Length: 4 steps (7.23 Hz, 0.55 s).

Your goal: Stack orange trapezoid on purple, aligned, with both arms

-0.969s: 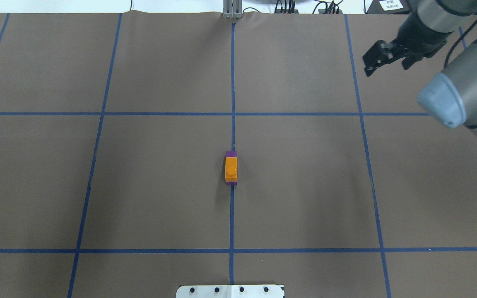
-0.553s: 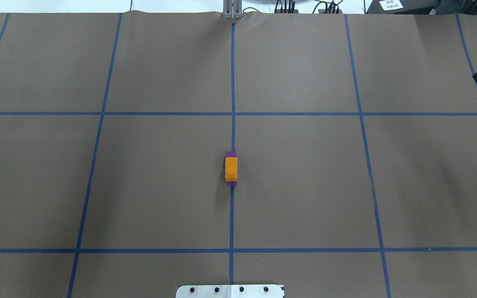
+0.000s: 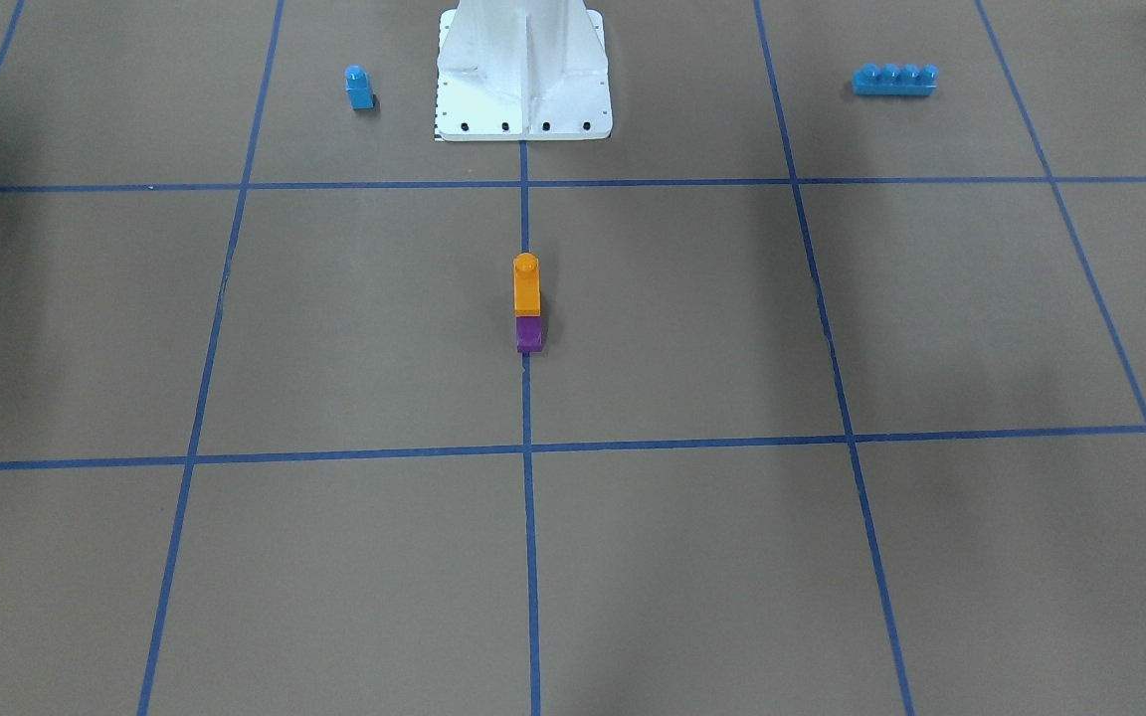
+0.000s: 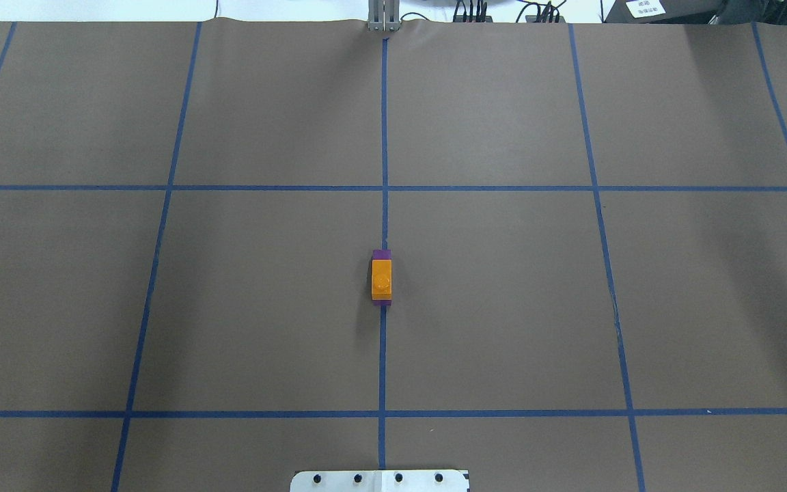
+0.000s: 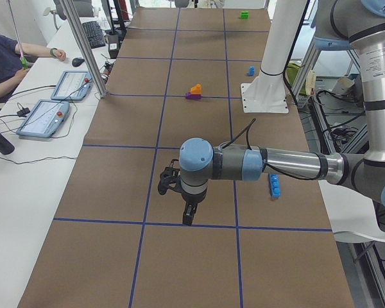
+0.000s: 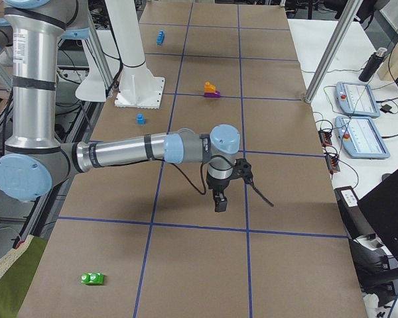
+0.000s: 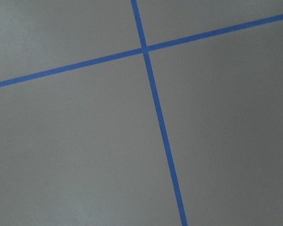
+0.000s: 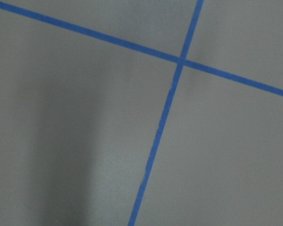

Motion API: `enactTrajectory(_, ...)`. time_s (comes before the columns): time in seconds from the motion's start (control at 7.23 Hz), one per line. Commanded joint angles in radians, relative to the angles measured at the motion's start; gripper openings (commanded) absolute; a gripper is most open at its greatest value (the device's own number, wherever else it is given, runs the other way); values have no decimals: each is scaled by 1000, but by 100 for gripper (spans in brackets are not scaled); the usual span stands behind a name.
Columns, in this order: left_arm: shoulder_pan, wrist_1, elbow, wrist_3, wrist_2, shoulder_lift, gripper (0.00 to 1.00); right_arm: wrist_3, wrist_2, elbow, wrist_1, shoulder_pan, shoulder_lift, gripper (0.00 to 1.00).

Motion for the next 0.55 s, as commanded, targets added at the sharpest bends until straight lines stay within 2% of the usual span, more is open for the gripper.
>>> enactTrajectory(0.0, 0, -8, -5, 1, -3, 12, 100, 55, -4, 0, 73, 10, -56, 100)
enactTrajectory(0.42, 0, -8, -8, 1, -2, 11, 100, 71, -8, 0, 85, 8, -51, 100)
